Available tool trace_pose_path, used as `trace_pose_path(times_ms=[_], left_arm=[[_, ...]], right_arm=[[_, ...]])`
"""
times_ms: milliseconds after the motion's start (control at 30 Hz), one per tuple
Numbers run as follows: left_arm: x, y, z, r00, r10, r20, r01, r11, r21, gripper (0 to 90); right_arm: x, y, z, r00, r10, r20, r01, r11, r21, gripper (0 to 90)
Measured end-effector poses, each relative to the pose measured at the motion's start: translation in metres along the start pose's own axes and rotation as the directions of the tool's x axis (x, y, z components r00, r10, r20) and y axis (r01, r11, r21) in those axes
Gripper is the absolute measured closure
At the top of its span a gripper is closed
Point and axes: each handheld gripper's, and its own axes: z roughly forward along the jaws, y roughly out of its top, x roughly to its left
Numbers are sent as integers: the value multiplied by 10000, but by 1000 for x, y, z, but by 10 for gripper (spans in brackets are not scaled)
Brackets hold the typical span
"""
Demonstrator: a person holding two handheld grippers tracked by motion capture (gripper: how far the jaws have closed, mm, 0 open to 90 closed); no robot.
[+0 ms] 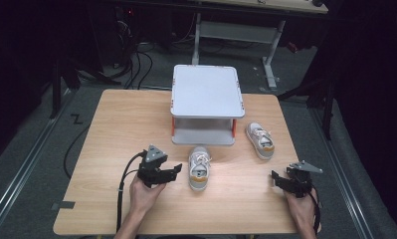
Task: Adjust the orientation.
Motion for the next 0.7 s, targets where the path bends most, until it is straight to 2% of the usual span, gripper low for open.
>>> trace_pose_path(times_ms=[100,233,400,533,600,700], left_arm=[[13,-7,-4,9998,-108,-181,108,9999,11,334],[28,-18,-5,9976,-448,-527,459,9988,190,333],[41,-29,-4,9934,-637,-951,671,9972,327,332],[51,-35,-1,9888,-767,-1279,822,9959,385,333],[55,-37,-1,9867,-746,-1446,815,9957,429,333],[58,-41,1,9838,-764,-1622,864,9947,554,333]], right_arm=[[0,0,-1,10000,-25,9,25,10000,-2,395],[0,0,-2,10000,-39,13,39,10000,-14,469],[1,3,-6,9991,51,-424,-57,9999,-150,527],[5,9,-14,9972,-69,-743,30,9986,-527,541],[5,18,-22,9950,2,-997,-108,9943,-1060,539],[7,27,-24,9938,-97,-1110,-38,9927,-1209,551]])
